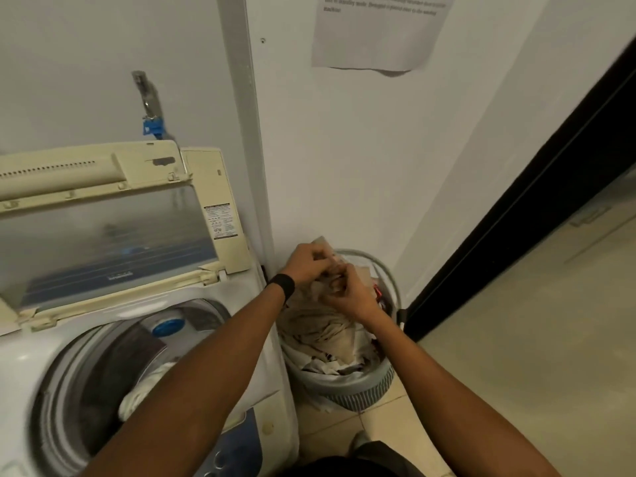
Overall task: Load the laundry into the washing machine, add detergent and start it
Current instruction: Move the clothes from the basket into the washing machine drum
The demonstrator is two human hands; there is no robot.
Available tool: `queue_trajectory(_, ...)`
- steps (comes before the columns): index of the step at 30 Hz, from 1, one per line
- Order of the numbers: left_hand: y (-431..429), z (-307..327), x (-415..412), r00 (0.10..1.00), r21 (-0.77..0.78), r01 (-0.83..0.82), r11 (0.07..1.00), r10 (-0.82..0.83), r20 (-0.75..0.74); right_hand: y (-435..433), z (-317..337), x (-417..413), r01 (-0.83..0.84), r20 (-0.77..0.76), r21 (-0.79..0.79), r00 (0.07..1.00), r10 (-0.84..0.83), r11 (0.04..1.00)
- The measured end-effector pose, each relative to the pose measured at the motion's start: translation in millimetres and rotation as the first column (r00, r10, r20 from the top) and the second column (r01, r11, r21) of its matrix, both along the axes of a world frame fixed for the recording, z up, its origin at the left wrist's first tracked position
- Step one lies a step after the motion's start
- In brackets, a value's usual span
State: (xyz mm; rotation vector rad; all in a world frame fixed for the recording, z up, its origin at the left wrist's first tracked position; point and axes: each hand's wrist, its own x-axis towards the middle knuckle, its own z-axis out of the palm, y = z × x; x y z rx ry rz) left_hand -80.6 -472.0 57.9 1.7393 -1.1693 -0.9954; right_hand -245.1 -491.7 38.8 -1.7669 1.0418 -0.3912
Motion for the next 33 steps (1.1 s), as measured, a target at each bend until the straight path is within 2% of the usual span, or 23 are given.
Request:
queue_trajectory(5, 3.5, 22.6, 9.1, 0.993, -0.162, -0.036, 0.986, 0.018, -0.114, -6.2, 5.9, 14.3, 0.208, 0.094, -0.149, 0.976, -0.196, 0.967)
queue_trajectory(8, 8.3, 32.7, 13.5, 0.988, -0.234, -0.045, 0.971, 0.008, -0.154, -12.6, 20.4, 14.0, 0.233, 0.173, -0.156, 0.963, -0.205, 0.96)
queue_trajectory(11, 9.4, 42.0, 11.7, 0.993, -0.289, -0.01, 0.957, -0.025, -0.117, -17.8, 30.4, 13.3, 0.286, 0.269, -0.266, 0.939, -0.214, 0.921)
queue_trajectory(13, 8.4, 47.4, 12.8, 0.992, -0.31, -0.011, 0.951, -0.029, -0.123, -18.6, 41.3, 9.6, 0.383, 0.34, -0.219, 0.892, -0.298, 0.897)
queue_trajectory(15, 8.3, 52.3, 14.9, 0.969, -0.297, -0.027, 0.955, -0.048, -0.241, -22.0, 51.6, 4.4, 0.308, 0.359, -0.159, 0.903, -0.236, 0.938)
queue_trajectory(18, 7.2, 61.4, 12.0, 0.91, -0.291, -0.035, 0.956, -0.09, -0.406, -24.9, 63.3, 2.5, 0.016, 0.284, -0.133, 0.958, 0.023, 0.991)
queue_trajectory(20, 5.9, 68.2, 8.7, 0.907, -0.312, -0.033, 0.949, -0.102, -0.408, -25.1, 65.5, 4.8, 0.019, 0.225, -0.189, 0.974, 0.024, 0.982)
queue_trajectory(22, 6.0, 69.5, 8.4, 0.923, -0.337, -0.087, 0.938, -0.052, -0.382, -25.4, 64.4, 7.8, 0.119, 0.187, -0.292, 0.98, -0.065, 0.949)
queue_trajectory(24, 8.5, 64.3, 10.9, 0.955, -0.363, -0.097, 0.927, -0.016, -0.297, -25.4, 65.7, 7.6, 0.273, 0.216, -0.313, 0.953, -0.212, 0.91)
queue_trajectory(26, 15.9, 54.2, 11.8, 0.986, -0.326, -0.017, 0.945, -0.039, -0.165, -24.9, 71.7, 5.8, 0.458, 0.289, -0.247, 0.876, -0.386, 0.854)
queue_trajectory(28, 25.0, 35.3, 13.9, 0.994, -0.197, 0.112, 0.974, -0.11, 0.021, -26.2, 78.2, 3.1, 0.614, 0.334, -0.164, 0.771, -0.542, 0.772)
queue_trajectory(30, 30.2, 12.0, 21.8, 0.973, -0.123, 0.143, 0.982, -0.116, 0.201, -30.1, 82.5, 0.6, 0.692, 0.359, -0.098, 0.695, -0.623, 0.715)
queue_trajectory(31, 33.3, 6.7, 24.8, 0.971, -0.138, 0.1, 0.985, -0.067, 0.229, -30.9, 83.6, -0.7, 0.699, 0.359, -0.086, 0.686, -0.632, 0.71)
queue_trajectory(33, 35.1, 5.3, 30.2, 0.988, -0.214, -0.027, 0.977, 0.059, 0.144, -30.8, 80.9, -4.0, 0.66, 0.326, -0.155, 0.737, -0.592, 0.735)
